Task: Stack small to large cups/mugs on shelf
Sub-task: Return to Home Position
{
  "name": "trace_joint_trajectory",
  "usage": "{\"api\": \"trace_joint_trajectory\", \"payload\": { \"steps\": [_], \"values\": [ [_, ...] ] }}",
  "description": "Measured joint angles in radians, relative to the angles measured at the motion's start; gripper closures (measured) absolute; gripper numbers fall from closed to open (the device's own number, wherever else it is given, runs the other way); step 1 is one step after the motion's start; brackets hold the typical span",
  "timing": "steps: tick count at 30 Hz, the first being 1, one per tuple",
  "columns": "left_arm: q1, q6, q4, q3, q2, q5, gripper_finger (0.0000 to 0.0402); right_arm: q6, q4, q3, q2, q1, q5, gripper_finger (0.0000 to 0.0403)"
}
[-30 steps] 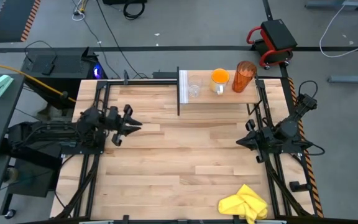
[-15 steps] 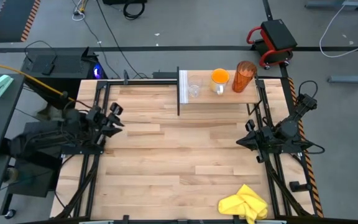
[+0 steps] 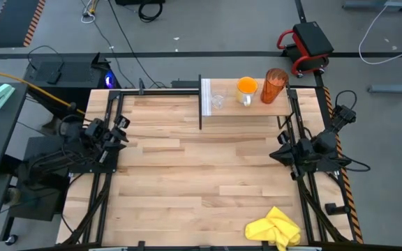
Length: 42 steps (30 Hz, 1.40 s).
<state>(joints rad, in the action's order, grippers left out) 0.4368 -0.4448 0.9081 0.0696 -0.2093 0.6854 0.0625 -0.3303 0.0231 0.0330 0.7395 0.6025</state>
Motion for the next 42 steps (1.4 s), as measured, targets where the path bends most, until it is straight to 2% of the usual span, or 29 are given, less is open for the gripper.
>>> {"api": "trace_joint_trajectory", "payload": {
  "steps": [8, 11, 16, 22, 25, 28, 33, 42],
  "values": [
    [0.019, -0.007, -0.071, 0.0, 0.048, 0.003, 0.0311, 0.142, -0.095, 0.0, 0.0, -0.046, -0.036, 0.0387],
    [0.021, -0.006, -0.071, 0.0, 0.048, 0.004, 0.0311, 0.15, -0.104, 0.0, 0.0, -0.095, -0.06, 0.0387],
    [0.021, 0.006, -0.074, 0.0, 0.048, 0.008, 0.0318, 0.166, -0.18, 0.0, 0.0, -0.186, -0.177, 0.0387],
    [0.034, -0.014, -0.07, 0.0, 0.048, 0.048, 0.0321, 0.137, -0.178, 0.007, 0.0, -0.275, -0.204, 0.0387],
    [0.048, -0.031, -0.081, 0.0, 0.048, 0.053, 0.0317, 0.123, -0.161, 0.024, 0.0, -0.305, -0.263, 0.0387],
    [0.048, -0.017, -0.18, 0.001, 0.049, 0.059, 0.0313, 0.119, -0.083, 0.025, 0.0, -0.317, -0.308, 0.0387],
    [0.04, 0.076, -0.376, 0.001, 0.048, 0.06, 0.0311, 0.057, 0.08, 0.025, 0.0, -0.317, -0.305, 0.0387],
    [0.03, 0.266, -0.659, 0.0, 0.047, 0.059, 0.0321, -0.008, 0.275, 0.025, 0.0, -0.317, -0.301, 0.0387]
  ]
}}
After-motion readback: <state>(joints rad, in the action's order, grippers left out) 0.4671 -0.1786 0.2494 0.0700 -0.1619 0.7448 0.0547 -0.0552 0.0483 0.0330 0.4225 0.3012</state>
